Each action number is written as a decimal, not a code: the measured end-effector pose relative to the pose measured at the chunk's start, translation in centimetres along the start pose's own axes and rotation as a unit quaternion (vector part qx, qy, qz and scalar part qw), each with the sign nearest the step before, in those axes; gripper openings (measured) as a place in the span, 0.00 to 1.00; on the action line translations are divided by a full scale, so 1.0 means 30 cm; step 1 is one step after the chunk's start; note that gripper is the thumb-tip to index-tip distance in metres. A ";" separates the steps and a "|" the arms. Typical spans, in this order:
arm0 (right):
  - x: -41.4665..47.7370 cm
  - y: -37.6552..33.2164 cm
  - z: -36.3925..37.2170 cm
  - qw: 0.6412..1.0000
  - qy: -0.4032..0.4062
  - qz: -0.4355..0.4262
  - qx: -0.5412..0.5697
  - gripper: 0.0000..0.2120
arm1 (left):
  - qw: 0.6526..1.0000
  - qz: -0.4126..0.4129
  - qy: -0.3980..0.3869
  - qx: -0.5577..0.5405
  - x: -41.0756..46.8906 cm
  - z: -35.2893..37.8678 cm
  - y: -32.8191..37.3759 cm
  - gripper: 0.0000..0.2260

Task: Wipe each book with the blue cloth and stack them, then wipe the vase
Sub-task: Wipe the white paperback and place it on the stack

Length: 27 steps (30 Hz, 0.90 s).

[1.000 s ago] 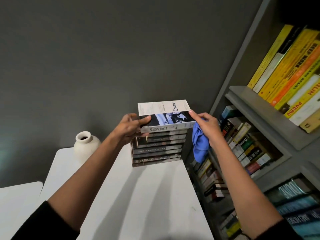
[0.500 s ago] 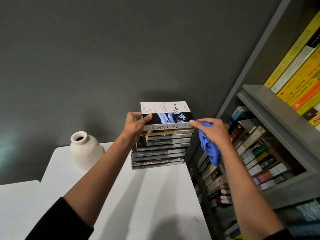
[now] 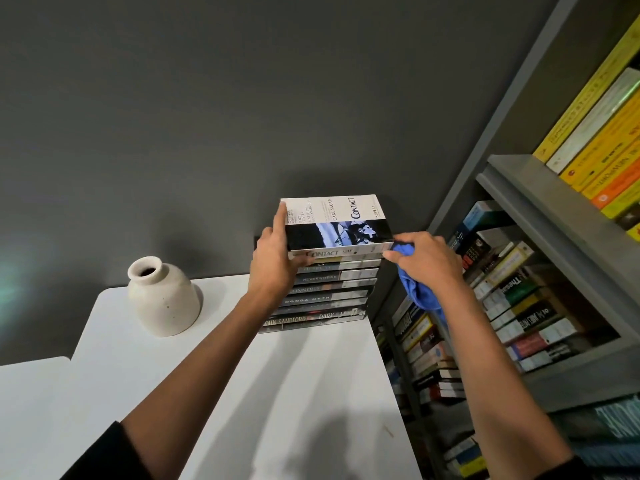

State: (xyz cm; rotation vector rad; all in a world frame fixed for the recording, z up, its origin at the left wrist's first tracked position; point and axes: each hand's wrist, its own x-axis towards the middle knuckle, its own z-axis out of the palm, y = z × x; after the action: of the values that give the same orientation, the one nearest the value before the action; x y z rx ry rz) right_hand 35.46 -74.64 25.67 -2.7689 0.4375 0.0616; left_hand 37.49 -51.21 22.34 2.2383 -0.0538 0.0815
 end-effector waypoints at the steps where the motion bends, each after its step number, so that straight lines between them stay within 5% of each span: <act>1: 0.000 -0.007 -0.003 1.000 0.006 -0.003 -0.006 0.20 | 1.000 0.010 0.009 0.011 -0.003 0.001 -0.001 0.40; 5: -0.005 -0.028 -0.011 0.999 0.023 -0.028 -0.035 0.17 | 0.998 0.041 -0.001 0.044 -0.002 0.000 0.001 0.33; 19: -0.015 -0.030 0.024 0.994 0.076 -0.054 -0.053 0.15 | 0.995 0.056 -0.003 0.081 0.023 -0.001 -0.001 0.32; 27: -0.036 0.014 0.053 0.998 0.060 0.028 -0.001 0.16 | 0.996 0.054 -0.001 0.067 0.023 0.002 -0.012 0.32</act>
State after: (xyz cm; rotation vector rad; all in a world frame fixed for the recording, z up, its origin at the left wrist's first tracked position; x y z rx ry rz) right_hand 34.32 -74.15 24.12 -2.7725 0.5450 -0.0908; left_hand 38.20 -51.03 22.08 2.3691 -0.1741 0.1456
